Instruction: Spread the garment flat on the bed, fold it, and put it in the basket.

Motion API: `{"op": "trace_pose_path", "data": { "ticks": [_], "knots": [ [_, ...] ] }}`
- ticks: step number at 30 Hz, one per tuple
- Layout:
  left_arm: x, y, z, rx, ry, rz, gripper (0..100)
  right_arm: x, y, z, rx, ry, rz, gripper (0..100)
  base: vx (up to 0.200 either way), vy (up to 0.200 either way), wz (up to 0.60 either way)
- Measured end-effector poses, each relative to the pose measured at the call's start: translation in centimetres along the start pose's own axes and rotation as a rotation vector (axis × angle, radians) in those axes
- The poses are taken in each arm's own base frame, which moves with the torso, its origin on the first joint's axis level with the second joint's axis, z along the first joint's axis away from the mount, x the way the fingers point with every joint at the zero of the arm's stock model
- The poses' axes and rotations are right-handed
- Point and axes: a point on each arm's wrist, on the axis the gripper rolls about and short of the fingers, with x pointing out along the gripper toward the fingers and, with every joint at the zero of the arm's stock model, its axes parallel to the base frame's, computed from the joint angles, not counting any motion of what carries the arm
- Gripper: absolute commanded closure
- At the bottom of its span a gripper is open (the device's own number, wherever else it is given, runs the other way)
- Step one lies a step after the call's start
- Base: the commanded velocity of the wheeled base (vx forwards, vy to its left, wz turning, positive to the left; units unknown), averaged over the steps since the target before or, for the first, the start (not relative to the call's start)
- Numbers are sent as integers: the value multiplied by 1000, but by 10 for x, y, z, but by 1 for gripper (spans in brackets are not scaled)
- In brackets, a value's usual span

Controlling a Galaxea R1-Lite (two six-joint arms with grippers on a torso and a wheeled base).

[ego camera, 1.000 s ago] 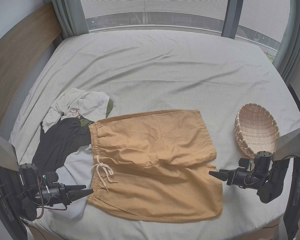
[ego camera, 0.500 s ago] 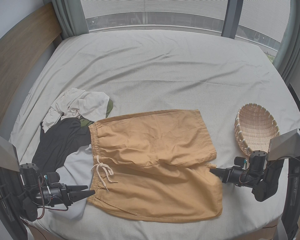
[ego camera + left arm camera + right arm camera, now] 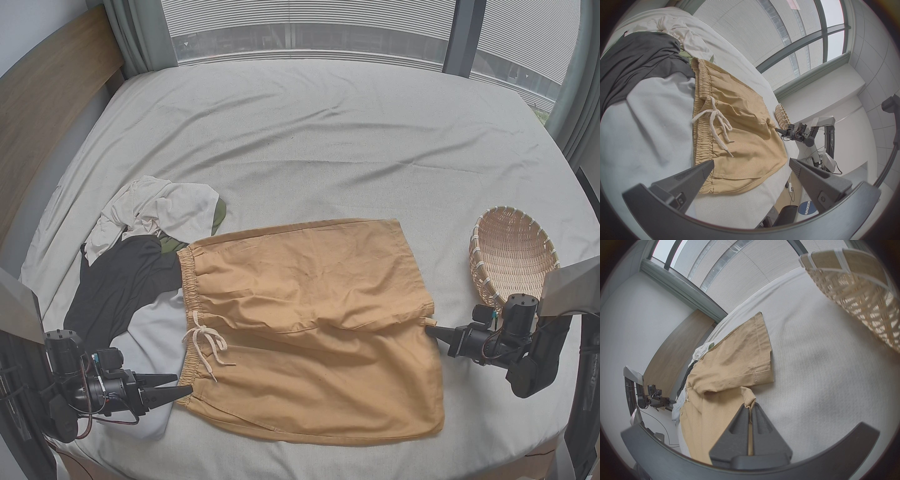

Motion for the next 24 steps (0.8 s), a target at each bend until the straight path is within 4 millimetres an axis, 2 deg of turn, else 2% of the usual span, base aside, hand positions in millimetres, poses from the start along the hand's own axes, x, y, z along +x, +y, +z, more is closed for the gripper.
{"op": "trace_pose_path", "data": {
  "ticks": [13, 14, 19, 24],
  "knots": [
    [0, 3, -1, -8, 0, 7, 0, 4, -5, 10, -21, -41, 1, 100, 0, 0, 0],
    [0, 3, -1, -9, 0, 8, 0, 3, -5, 10, -21, -42, -1, 0, 0, 0, 0],
    [-1, 4, -2, -16, 1, 17, 0, 1, -4, 12, -24, -52, -21, 0, 0, 0, 0],
    [-3, 7, -5, -29, -1, 58, 0, -9, 5, 19, -39, -77, -42, 0, 0, 0, 0]
  ]
}}
